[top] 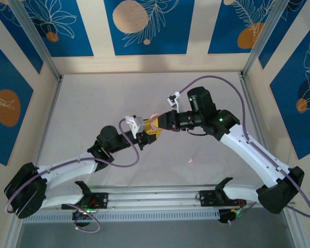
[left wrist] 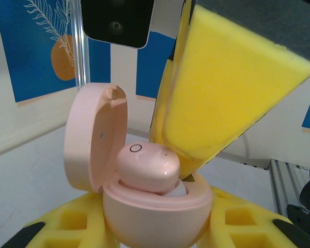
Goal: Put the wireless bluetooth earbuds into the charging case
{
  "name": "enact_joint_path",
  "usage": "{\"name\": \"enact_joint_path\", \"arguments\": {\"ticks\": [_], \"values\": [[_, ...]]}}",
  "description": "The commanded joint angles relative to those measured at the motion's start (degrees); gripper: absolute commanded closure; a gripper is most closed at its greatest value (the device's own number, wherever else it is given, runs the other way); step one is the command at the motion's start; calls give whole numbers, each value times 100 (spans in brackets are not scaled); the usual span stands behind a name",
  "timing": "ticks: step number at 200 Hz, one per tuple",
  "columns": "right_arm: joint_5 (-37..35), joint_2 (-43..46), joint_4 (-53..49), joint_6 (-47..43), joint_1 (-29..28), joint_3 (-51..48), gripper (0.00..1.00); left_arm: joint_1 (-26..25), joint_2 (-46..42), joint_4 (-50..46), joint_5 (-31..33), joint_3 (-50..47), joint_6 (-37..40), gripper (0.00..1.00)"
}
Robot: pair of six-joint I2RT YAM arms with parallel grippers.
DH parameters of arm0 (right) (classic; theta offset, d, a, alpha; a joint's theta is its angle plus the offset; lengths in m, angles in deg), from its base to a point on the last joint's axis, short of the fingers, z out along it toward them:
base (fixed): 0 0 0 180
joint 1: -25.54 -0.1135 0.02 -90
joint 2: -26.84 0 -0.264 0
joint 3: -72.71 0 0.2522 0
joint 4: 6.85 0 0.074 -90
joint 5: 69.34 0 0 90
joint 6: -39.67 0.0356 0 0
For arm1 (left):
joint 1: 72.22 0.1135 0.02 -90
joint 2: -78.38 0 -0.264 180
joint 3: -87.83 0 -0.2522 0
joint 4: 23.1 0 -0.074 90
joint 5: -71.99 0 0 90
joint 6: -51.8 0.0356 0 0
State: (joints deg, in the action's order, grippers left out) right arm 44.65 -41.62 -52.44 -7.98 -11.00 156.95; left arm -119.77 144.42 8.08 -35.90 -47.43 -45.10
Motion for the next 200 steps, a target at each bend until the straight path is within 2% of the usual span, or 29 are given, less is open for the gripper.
{"name": "enact_joint_path", "arguments": {"ticks": [1, 108, 134, 158, 183, 200], "values": [[112, 93, -356, -129, -65, 150, 72, -48, -161, 340, 49, 48, 102, 82], [-180, 469, -361, -266, -20, 157, 72, -52, -217, 407, 49, 28, 123, 82], [-665, 961, -100, -305, -12, -34, 71, -49, -216, 460, 49, 13, 136, 82], [-1483, 1565, 67, -326, 70, -390, 69, -55, -219, 498, 55, 4, 119, 82], [-2588, 1993, -562, 203, 484, -765, 67, -55, -262, 497, 85, -4, 104, 82], [-2366, 2066, -1066, 635, 1175, -1065, 65, -54, -317, 459, 126, -6, 93, 82]]}}
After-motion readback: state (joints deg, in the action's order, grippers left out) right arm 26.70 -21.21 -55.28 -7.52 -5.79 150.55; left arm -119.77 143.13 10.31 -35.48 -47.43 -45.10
